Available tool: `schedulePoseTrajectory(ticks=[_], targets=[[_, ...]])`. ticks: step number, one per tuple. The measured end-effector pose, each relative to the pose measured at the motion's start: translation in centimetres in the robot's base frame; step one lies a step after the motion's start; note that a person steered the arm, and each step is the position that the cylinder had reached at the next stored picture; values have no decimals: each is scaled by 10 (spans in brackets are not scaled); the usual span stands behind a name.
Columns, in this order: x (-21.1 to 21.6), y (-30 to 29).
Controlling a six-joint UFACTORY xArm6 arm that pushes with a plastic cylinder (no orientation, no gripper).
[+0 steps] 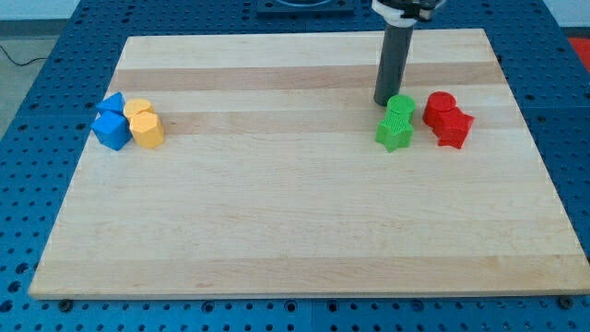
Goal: Move the green star into the red star
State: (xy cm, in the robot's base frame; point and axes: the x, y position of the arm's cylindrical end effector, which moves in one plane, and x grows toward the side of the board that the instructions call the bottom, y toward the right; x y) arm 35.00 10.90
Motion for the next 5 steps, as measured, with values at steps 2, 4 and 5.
schedulePoseTrajectory(ticks=[2, 4, 5], targets=[[22, -88], [65, -109], [84, -94]])
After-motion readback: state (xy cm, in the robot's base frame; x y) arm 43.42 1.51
